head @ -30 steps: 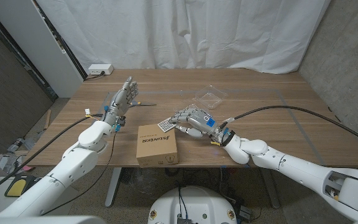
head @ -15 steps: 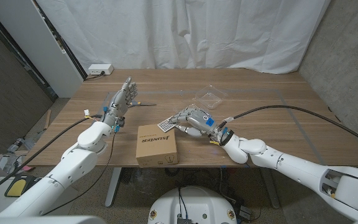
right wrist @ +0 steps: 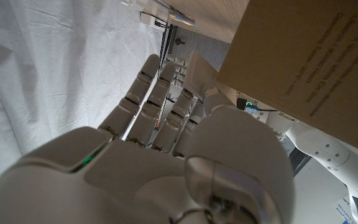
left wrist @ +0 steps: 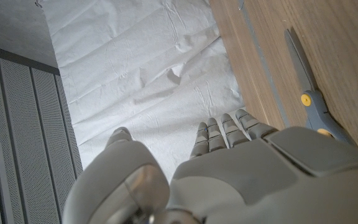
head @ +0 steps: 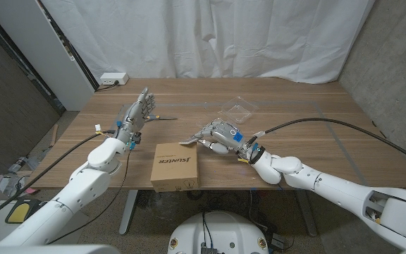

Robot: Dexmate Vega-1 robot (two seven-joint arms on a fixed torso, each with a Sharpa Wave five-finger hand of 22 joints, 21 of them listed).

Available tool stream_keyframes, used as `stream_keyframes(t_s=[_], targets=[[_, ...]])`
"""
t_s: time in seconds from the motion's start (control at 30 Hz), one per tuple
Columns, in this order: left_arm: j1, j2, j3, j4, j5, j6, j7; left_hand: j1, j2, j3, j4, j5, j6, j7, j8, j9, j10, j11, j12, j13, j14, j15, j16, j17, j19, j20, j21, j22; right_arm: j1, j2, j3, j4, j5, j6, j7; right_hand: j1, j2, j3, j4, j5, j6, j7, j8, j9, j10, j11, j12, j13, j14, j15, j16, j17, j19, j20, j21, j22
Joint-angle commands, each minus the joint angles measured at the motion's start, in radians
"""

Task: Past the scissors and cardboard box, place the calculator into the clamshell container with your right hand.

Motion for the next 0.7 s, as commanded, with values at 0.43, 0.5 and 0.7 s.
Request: stream_keyframes(t_s=[0.43, 0.5, 0.7], targets=[[-0.052, -0.005, 0.013, 0.039, -0.002, 0.004, -0.024, 0.005, 0.006, -0.006, -0.002, 0.000, 0.003, -0.003, -0.002, 0.004, -0.004, 0.003, 0.004, 0.006, -0.006, -0.001, 0.001, 0.004, 0.007, 0.000, -0.007, 0.004, 0.001, 0.004, 0.030, -0.013, 0.016, -0.041, 0.000, -0.022, -0.010, 0.023, -0.014, -0.001, 0.090, -0.028, -0.004, 0.008, 0.008, -0.002, -0.001, 0.003, 0.011, -0.117, 0.000, 0.010, -0.051, -0.144, 0.120, -0.011], [-0.058, -0.008, 0.013, 0.046, -0.004, 0.004, -0.026, 0.005, 0.006, -0.007, -0.002, 0.000, 0.003, -0.003, -0.002, 0.004, -0.004, 0.001, 0.004, 0.006, -0.006, -0.001, 0.001, 0.004, 0.007, 0.000, -0.007, 0.004, 0.003, 0.007, 0.034, -0.010, 0.020, -0.048, 0.002, -0.021, -0.011, 0.024, -0.016, -0.001, 0.091, -0.028, -0.004, 0.008, 0.009, -0.001, -0.001, 0.003, 0.012, -0.118, 0.001, 0.010, -0.052, -0.144, 0.125, -0.012], [-0.076, -0.012, 0.017, 0.069, -0.008, 0.001, -0.040, 0.005, 0.007, -0.008, -0.002, 0.000, 0.003, -0.003, -0.002, 0.004, -0.004, 0.003, 0.004, 0.006, -0.006, -0.001, 0.001, 0.004, 0.007, 0.000, -0.008, 0.004, 0.005, 0.011, 0.039, -0.014, 0.025, -0.068, 0.009, -0.026, -0.012, 0.025, -0.017, -0.001, 0.091, -0.028, -0.005, 0.008, 0.010, -0.002, -0.001, 0.003, 0.013, -0.117, 0.001, 0.011, -0.057, -0.144, 0.141, -0.014]])
